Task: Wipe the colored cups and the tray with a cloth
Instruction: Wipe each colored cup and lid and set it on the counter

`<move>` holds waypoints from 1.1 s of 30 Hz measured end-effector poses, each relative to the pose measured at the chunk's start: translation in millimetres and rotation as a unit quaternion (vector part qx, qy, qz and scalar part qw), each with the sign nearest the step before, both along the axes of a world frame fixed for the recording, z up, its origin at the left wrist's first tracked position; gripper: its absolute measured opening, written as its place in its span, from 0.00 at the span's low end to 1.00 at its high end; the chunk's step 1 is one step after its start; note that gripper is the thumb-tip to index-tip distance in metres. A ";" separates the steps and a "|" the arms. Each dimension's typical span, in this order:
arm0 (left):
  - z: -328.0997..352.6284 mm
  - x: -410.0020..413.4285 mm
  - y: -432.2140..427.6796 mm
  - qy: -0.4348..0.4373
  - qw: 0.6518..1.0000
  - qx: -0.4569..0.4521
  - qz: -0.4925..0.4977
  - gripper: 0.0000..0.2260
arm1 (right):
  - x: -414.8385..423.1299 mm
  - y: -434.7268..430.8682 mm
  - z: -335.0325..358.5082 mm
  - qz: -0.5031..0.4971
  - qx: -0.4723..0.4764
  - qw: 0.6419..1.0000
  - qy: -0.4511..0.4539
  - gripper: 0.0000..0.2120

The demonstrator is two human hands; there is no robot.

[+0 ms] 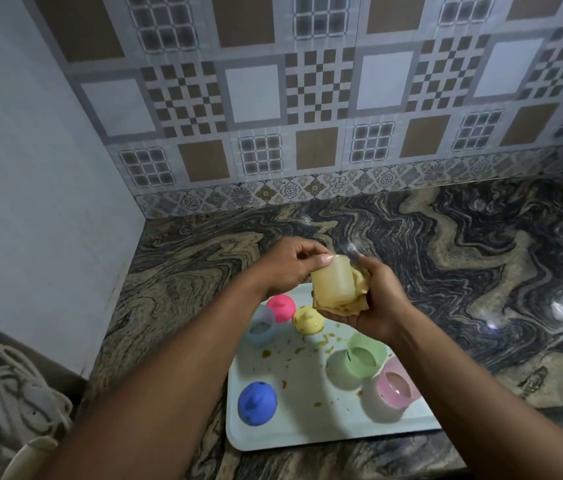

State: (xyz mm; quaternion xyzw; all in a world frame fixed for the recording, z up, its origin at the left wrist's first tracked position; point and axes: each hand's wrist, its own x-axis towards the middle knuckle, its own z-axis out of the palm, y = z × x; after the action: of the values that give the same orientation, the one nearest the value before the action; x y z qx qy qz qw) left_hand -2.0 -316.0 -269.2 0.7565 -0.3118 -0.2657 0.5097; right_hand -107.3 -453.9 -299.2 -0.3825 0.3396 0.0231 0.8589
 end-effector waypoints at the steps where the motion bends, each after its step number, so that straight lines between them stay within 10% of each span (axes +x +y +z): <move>1: 1.6 -0.8 -3.7 -0.025 1.000 0.009 0.003 0.04 | 1.8 2.1 1.4 -0.038 -0.025 0.999 -0.009 0.24; 6: 10.5 -4.0 -28.9 -0.111 0.994 0.021 0.017 0.06 | 2.9 9.3 13.0 -0.098 -0.148 0.983 -0.055 0.20; 12: 13.5 2.1 -26.6 0.016 0.997 -0.067 -0.025 0.05 | -7.7 4.2 12.2 -0.013 0.082 0.994 -0.066 0.28; 19: 32.5 -3.6 -30.6 -0.060 0.998 0.005 -0.036 0.12 | 4.0 -0.8 26.9 -0.095 -0.168 0.979 -0.064 0.17; 26: 21.3 0.1 -25.6 0.072 0.993 -0.089 -0.035 0.08 | -2.3 0.9 28.6 0.034 0.022 0.998 -0.047 0.25; 33: 47.8 2.1 -29.6 -0.051 0.996 -0.016 -0.067 0.06 | 7.4 1.8 36.0 -0.092 -0.157 0.980 -0.075 0.16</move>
State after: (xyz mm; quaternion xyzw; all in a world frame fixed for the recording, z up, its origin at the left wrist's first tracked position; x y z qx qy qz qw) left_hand 0.1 -345.6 -221.4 0.7382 -0.3914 -0.2552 0.4866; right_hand -99.9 -452.1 -263.2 -0.4806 0.3069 -0.1382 0.8098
